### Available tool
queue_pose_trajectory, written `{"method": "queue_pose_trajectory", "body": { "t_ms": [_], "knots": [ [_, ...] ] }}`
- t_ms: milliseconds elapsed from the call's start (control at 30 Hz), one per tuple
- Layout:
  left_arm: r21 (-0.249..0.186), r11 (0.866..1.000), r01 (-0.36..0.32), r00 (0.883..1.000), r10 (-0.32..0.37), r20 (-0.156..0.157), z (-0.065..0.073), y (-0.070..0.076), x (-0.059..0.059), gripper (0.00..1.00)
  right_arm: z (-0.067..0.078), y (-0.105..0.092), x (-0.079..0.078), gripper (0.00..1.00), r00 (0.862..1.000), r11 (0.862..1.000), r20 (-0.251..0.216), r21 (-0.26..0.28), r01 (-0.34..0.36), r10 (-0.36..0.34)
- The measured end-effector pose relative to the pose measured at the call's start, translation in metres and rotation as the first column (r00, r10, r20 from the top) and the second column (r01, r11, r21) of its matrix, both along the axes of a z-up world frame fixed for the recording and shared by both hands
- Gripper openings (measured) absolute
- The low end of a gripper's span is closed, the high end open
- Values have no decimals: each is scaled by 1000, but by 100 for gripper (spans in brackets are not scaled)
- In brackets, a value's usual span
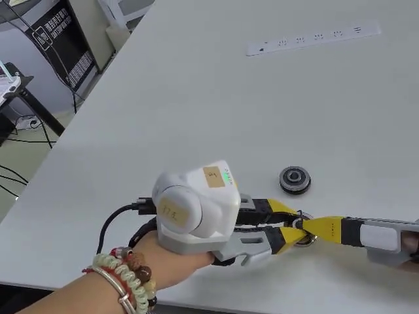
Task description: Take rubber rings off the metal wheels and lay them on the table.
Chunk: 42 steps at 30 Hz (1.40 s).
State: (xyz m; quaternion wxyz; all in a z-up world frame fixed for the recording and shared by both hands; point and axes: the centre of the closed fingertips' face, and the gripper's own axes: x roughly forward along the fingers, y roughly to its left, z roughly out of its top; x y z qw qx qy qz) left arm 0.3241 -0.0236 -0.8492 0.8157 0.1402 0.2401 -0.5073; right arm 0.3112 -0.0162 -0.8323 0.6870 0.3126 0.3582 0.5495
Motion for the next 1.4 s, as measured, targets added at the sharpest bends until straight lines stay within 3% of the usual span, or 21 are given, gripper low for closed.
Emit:
{"method": "queue_pose_trajectory", "body": {
  "t_ms": [133, 567, 1100, 1200, 1400],
  "knots": [
    [0, 1000, 3, 1000, -3, 4, 0, -1, 0, 14, 4, -1, 1, 0, 1000, 1000, -4, 26, 8, -8],
    [-3, 1000, -4, 1000, 4, -5, 0, -1, 0, 14, -5, -2, 2, 0, 1000, 1000, -16, -17, 23, -24],
    [24, 1000, -1, 1000, 1, -14, 0, -2, -1, 14, -9, -5, 3, 0, 999, 999, -25, -33, 32, -33],
    [27, 1000, -10, 999, 11, -35, 0, -2, -1, 14, -10, -5, 3, 0, 999, 999, -28, -35, 37, -38],
    [39, 999, -6, 999, 7, -39, 1, -1, -2, 15, -10, -6, 3, 0, 999, 998, -31, -37, 41, -43]
  ]
}}
